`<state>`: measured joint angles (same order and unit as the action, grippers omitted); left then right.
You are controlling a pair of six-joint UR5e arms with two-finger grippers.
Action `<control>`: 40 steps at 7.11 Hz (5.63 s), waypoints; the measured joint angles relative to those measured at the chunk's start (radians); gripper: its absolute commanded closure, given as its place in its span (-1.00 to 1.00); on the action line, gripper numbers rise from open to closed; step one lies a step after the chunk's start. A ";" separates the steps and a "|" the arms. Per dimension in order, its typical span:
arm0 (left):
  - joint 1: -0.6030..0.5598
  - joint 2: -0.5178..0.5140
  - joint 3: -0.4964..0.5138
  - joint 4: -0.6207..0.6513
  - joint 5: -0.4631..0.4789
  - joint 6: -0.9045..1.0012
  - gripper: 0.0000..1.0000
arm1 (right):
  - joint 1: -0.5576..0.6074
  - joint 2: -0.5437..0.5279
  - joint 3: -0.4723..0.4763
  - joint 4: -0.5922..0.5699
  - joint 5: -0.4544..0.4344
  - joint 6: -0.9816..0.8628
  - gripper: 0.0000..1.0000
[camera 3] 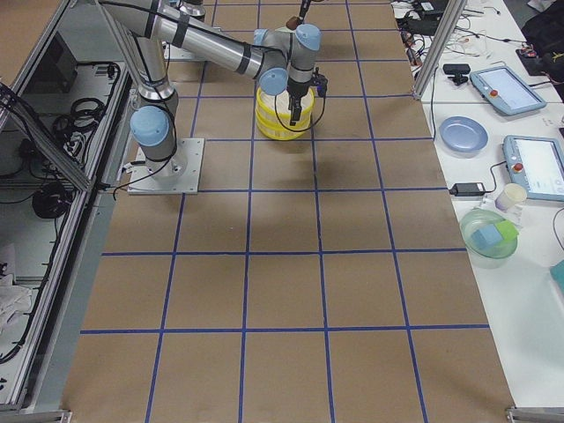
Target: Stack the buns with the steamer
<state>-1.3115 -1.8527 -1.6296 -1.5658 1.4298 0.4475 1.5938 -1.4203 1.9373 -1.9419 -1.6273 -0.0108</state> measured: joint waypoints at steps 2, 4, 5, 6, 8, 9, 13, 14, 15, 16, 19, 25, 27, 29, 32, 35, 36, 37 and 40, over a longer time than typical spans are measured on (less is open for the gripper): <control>-0.078 0.058 0.039 -0.046 -0.033 -0.115 1.00 | 0.000 -0.005 -0.005 0.040 0.000 -0.006 1.00; -0.139 0.095 0.047 -0.054 -0.087 -0.202 1.00 | 0.000 -0.011 -0.011 0.044 0.001 -0.038 1.00; -0.167 0.111 0.048 -0.055 -0.127 -0.235 1.00 | 0.000 -0.011 -0.012 0.040 0.001 -0.061 1.00; -0.200 0.125 0.048 -0.054 -0.162 -0.278 1.00 | 0.000 -0.011 -0.012 0.038 0.003 -0.073 1.00; -0.254 0.139 0.049 -0.048 -0.216 -0.355 1.00 | 0.000 -0.008 -0.012 0.024 0.003 -0.117 1.00; -0.279 0.141 0.049 -0.044 -0.249 -0.403 1.00 | 0.000 -0.005 -0.012 0.015 0.003 -0.141 1.00; -0.424 0.110 -0.009 0.138 -0.417 -0.638 1.00 | 0.000 0.004 -0.012 0.009 0.004 -0.157 1.00; -0.446 0.102 -0.047 0.206 -0.443 -0.665 1.00 | 0.000 0.005 -0.011 0.009 0.005 -0.159 1.00; -0.466 0.087 -0.074 0.269 -0.469 -0.706 1.00 | 0.000 0.006 -0.011 0.009 0.005 -0.160 1.00; -0.482 0.065 -0.087 0.311 -0.492 -0.741 1.00 | 0.000 0.006 -0.010 0.010 0.006 -0.161 1.00; -0.538 0.006 -0.093 0.369 -0.507 -0.845 -0.71 | 0.000 0.010 -0.009 0.022 -0.001 -0.150 -0.98; -0.499 0.056 -0.030 0.358 -0.360 -0.890 -0.99 | 0.000 0.008 -0.060 0.064 0.010 -0.095 -1.00; -0.462 0.099 0.031 0.247 -0.168 -0.792 -1.00 | 0.000 -0.017 -0.194 0.144 0.015 -0.058 -1.00; -0.392 0.165 0.101 0.094 -0.003 -0.638 -1.00 | 0.001 -0.078 -0.319 0.229 0.046 0.018 -1.00; -0.237 0.279 0.144 -0.031 0.125 -0.385 -1.00 | 0.000 -0.115 -0.475 0.365 0.049 0.079 -0.97; -0.185 0.343 0.134 -0.084 0.208 -0.352 -1.00 | -0.002 -0.137 -0.467 0.426 0.040 0.110 -0.84; -0.180 0.347 0.130 -0.086 0.214 -0.352 -1.00 | -0.002 -0.145 -0.457 0.434 0.039 0.127 -0.90; -0.180 0.349 0.128 -0.088 0.215 -0.352 -1.00 | -0.002 -0.149 -0.453 0.437 0.039 0.135 -0.90; -0.184 0.354 0.108 -0.085 0.213 -0.352 -1.00 | -0.002 -0.150 -0.449 0.439 0.042 0.139 -0.90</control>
<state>-1.4956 -1.4987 -1.5221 -1.6505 1.6427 0.0954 1.5922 -1.5707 1.4878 -1.5033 -1.5856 0.1287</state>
